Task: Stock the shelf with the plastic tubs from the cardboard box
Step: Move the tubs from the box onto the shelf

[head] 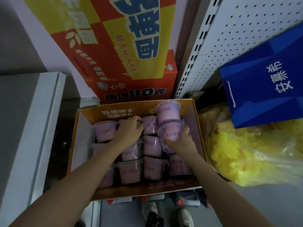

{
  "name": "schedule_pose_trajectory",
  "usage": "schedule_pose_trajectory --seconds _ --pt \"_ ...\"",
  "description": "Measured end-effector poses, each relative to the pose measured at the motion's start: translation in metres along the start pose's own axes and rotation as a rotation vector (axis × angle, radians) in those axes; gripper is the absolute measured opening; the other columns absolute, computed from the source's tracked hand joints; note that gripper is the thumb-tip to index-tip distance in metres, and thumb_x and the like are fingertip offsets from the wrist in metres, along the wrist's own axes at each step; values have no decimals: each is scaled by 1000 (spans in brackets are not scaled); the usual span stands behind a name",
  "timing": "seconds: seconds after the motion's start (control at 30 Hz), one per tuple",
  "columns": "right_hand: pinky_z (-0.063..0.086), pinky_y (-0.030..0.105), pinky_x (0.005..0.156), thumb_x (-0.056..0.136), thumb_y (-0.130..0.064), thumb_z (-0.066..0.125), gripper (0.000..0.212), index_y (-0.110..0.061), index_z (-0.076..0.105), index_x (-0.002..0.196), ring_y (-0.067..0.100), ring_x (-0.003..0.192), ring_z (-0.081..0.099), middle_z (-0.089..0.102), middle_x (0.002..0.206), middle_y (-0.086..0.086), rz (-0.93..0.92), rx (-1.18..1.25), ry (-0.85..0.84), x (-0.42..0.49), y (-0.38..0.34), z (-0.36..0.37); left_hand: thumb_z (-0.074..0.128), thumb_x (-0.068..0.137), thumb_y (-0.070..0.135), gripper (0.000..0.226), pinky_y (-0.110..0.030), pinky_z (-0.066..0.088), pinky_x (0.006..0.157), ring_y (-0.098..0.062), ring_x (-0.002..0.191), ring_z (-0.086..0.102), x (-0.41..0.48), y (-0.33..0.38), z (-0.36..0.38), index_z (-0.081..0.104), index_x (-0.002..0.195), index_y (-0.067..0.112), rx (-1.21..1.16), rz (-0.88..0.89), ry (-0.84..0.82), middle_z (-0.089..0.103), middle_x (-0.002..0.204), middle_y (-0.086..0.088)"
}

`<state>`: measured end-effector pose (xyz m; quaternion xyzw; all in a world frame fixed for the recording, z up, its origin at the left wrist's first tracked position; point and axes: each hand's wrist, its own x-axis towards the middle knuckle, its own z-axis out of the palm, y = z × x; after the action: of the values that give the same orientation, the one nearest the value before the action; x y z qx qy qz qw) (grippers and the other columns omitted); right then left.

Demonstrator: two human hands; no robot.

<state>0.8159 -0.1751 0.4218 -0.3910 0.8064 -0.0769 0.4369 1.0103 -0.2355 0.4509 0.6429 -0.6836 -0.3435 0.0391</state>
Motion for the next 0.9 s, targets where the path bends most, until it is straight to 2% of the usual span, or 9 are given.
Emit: schedule_pose_trajectory --seconds 0.07,0.23,0.33,0.4,0.5,0.6,0.67,0.77,0.9 --pt "44 46 92 68 -55 72 108 -24 3 145 39 122 44 36 139 15 -15 54 -11 -1 2 -2 46 95 34 34 -27 37 80 -18 105 54 17 10 9 53 122 14 -72 -71 -38 58 119 -4" --pt "42 34 81 67 -53 75 102 -27 11 143 30 118 48 42 135 7 -138 97 30 -15 16 -12 55 87 51 42 -34 44 85 -27 100 61 58 37 33 62 99 11 -434 -261 -250 64 103 -9" --pt "40 33 87 68 -50 75 101 -30 10 143 29 123 46 40 140 4 -166 67 63 -24 26 -18 64 63 75 95 -36 46 91 -25 109 57 77 47 48 46 129 9 -495 -377 -312 56 124 -6" --pt "42 34 90 66 -50 75 101 -33 10 142 28 123 46 40 140 2 -163 56 85 -28 32 -25 64 34 90 132 -41 49 92 -27 114 55 91 48 64 33 142 21 -477 -413 -310 46 138 -5" --pt "45 33 88 64 -47 77 101 -34 14 142 27 120 49 44 137 2 -161 125 107 -32 42 -38 59 17 95 151 -45 53 84 -31 109 56 123 26 101 22 146 26 -417 -445 -275 44 138 -6" --pt "44 29 85 64 -43 79 101 -31 16 143 25 118 51 47 135 2 -177 167 112 -39 47 -50 68 12 88 149 -48 56 75 -33 102 59 112 30 101 25 143 31 -531 -502 -182 50 127 -10" --pt "43 30 87 64 -43 79 103 -28 17 144 26 118 51 48 135 3 -200 172 137 -44 47 -56 71 28 80 143 -49 54 84 -35 111 55 81 50 78 17 146 20 -545 -484 -119 46 131 -12" --pt "40 27 86 63 -42 80 104 -26 18 145 26 120 50 48 136 4 -213 198 144 -55 45 -68 75 65 56 113 -46 46 98 -32 123 47 45 61 55 16 145 3 -518 -432 -9 41 141 -16" --pt "43 28 84 62 -38 81 103 -26 20 144 27 118 51 50 133 4 -265 216 150 -74 39 -90 74 72 49 98 -40 41 103 -27 128 44 2 59 24 23 145 6 -601 -354 98 41 144 -10"
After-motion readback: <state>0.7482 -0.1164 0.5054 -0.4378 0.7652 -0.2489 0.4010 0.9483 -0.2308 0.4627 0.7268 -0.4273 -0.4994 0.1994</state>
